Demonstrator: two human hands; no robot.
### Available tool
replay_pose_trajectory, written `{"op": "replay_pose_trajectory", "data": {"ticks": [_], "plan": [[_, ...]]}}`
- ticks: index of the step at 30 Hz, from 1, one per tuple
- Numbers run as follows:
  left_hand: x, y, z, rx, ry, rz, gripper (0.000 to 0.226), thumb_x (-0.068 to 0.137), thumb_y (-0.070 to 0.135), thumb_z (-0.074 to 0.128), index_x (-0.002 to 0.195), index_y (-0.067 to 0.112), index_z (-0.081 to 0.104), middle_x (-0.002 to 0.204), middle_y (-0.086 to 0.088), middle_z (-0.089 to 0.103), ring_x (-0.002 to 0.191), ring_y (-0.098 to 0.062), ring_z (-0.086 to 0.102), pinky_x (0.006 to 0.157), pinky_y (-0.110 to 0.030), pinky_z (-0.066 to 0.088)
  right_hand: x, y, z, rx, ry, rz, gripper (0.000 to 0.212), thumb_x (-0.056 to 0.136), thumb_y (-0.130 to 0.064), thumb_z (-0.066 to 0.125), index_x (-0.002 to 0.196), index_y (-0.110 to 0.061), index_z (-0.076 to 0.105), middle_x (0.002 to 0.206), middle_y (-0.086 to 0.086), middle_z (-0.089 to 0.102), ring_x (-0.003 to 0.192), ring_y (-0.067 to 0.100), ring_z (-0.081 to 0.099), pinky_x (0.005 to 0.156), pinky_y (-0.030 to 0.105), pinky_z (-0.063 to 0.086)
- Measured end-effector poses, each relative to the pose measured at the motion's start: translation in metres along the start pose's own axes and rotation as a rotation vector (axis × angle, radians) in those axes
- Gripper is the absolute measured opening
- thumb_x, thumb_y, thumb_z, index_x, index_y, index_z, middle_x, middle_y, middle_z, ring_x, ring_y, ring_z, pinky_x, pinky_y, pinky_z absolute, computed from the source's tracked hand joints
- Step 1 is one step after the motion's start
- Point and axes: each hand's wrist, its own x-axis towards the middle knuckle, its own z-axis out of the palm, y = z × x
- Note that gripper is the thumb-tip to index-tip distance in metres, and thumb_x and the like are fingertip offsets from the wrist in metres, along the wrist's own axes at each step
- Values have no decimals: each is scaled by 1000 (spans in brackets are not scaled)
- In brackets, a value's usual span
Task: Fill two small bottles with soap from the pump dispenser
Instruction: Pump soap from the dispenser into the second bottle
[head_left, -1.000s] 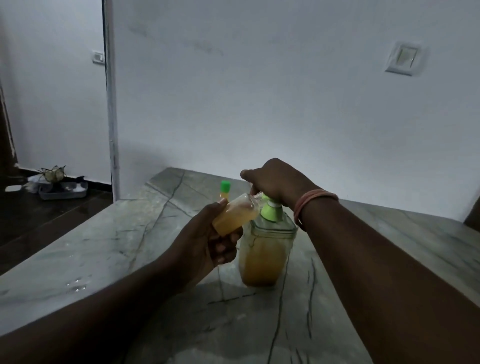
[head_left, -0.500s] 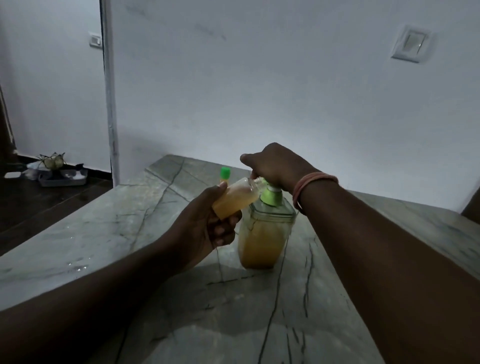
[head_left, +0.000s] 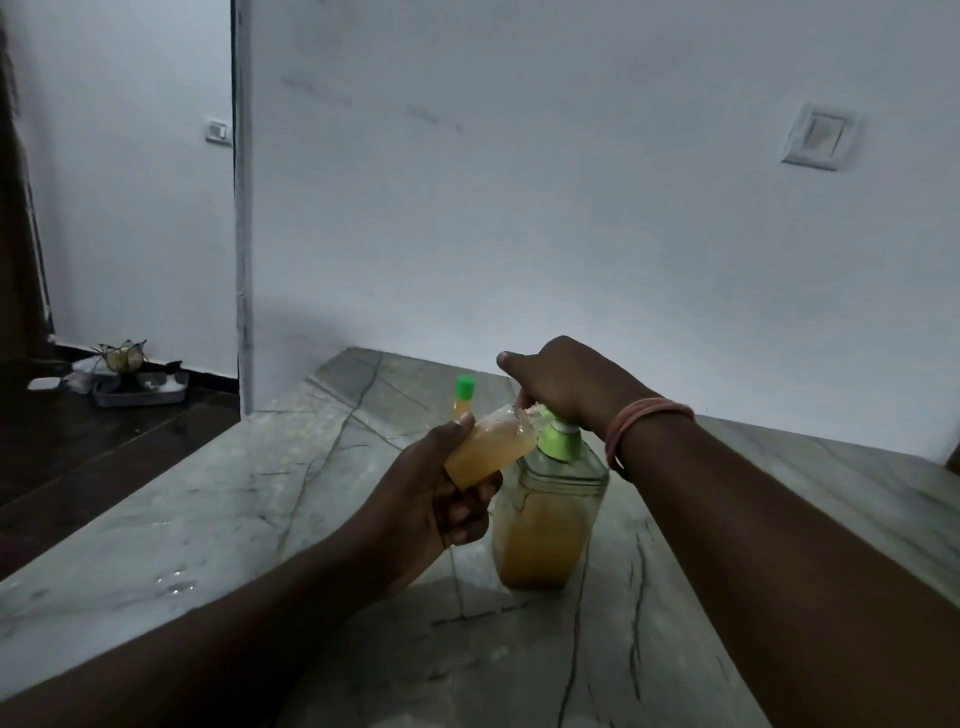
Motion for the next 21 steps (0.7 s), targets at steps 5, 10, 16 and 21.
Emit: {"op": "replay_pose_trajectory", "data": {"ticks": [5,10,16,21], "plan": [[-3,2,5,-2,8,-6,64,89,50,61,128,1,52,76,-12,55,50,-11,42,48,-25,39,3,-7,-8,-132,-29,-30,53,95,-52,48,94,-5,72,80,7,66,68,21,58,66,30,43],[-1,2,2,6,10,-13,65,89,51,61,132,2,51,76,-11,56,50,-10,43,48,-24,40,6,-1,-1,-11,83,-60,55,94,-52,47,67,-13,76,61,-2,64,57,17,58,55,28,37],[0,1,2,5,21,-20,65,89,51,61,131,2,51,75,-11,56,50,-10,43,48,-24,40,-1,-3,-1,7,26,2,48,91,-46,51,86,-5,76,59,4,59,53,20,52,56,28,39],[0,0,0,-3,4,-15,59,92,51,60,125,3,57,76,-12,55,50,-10,43,49,-25,40,4,-9,-9,-126,7,-71,59,94,-57,47,91,-5,73,77,4,66,65,19,57,68,31,45]]}}
